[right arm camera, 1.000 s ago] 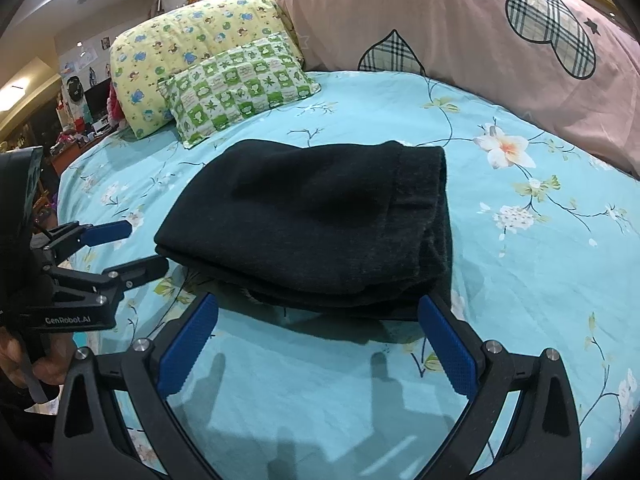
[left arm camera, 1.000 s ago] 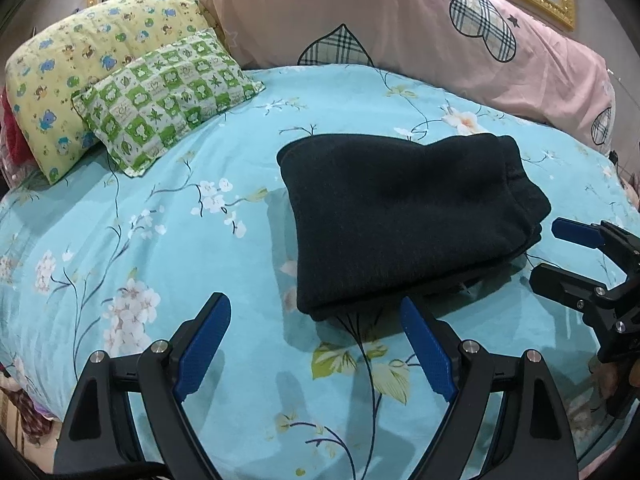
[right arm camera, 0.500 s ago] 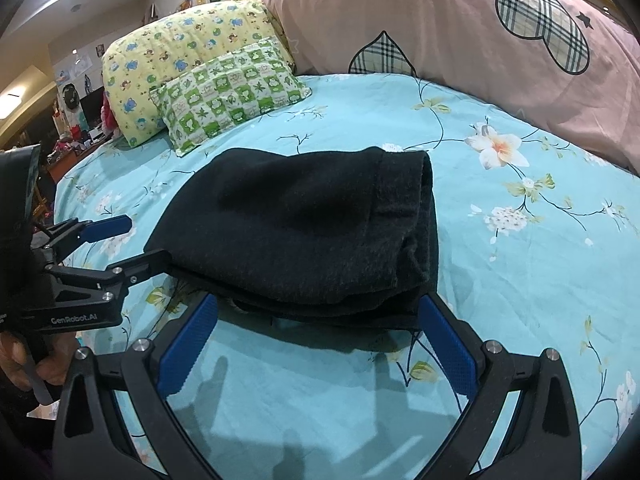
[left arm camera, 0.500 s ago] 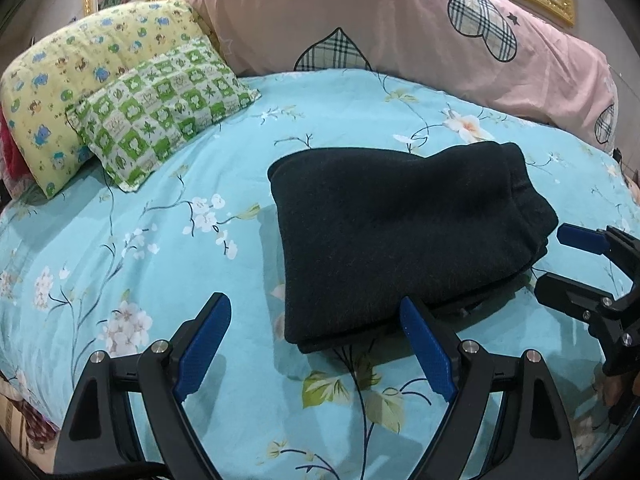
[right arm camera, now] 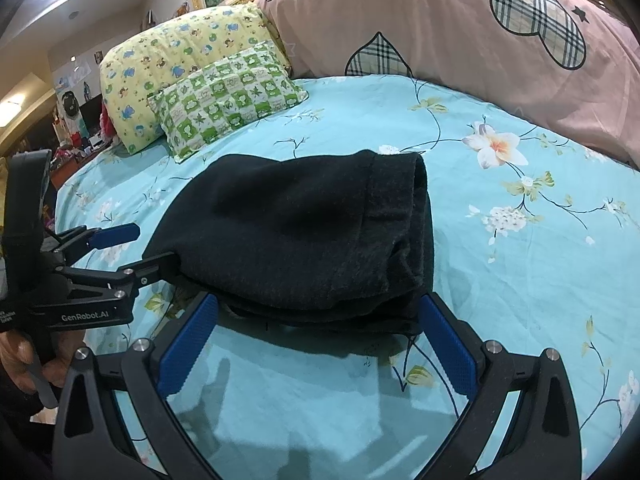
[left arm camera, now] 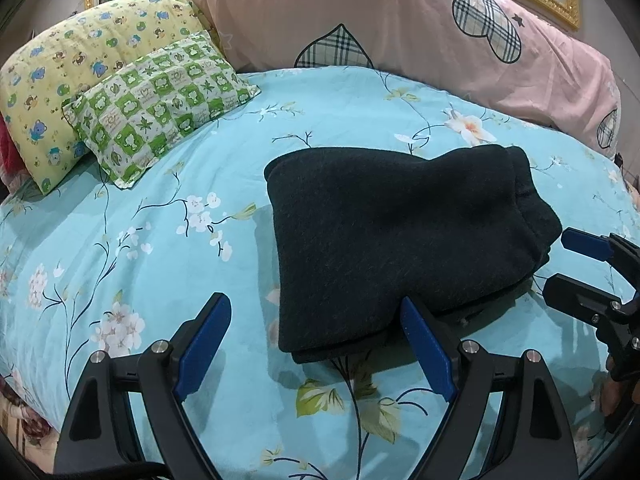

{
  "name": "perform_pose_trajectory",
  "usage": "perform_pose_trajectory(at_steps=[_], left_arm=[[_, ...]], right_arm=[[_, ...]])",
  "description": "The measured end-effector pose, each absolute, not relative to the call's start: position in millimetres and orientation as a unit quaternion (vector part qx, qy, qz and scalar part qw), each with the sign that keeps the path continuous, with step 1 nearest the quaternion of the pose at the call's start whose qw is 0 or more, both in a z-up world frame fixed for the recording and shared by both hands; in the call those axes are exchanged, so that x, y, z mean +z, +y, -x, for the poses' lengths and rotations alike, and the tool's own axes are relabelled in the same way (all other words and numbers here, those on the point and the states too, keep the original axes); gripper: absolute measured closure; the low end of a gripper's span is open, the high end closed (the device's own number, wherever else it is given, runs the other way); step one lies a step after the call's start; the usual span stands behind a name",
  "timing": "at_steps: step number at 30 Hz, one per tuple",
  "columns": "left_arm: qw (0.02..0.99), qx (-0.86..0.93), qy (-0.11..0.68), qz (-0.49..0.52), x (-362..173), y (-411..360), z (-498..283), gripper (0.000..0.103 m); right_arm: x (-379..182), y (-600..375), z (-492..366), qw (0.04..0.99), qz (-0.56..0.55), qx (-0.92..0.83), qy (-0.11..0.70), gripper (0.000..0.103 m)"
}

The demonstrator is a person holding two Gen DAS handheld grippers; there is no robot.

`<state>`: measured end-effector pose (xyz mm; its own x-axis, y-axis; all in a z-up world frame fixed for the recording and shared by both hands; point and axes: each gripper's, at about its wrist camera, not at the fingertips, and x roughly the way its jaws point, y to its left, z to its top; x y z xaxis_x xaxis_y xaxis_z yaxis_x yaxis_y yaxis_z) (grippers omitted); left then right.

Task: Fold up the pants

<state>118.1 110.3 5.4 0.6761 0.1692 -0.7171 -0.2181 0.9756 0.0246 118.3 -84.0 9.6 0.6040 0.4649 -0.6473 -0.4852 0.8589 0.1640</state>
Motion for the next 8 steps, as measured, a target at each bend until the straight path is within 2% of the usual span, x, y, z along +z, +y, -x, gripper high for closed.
perform_pose_trajectory(at_steps=[8], left_arm=[[0.914, 0.102, 0.390, 0.032, 9.2, 106.2, -117.2, 0.014]], right_arm=[[12.0, -85.7, -116.6, 0.898, 0.014, 0.259, 0.356, 0.003]])
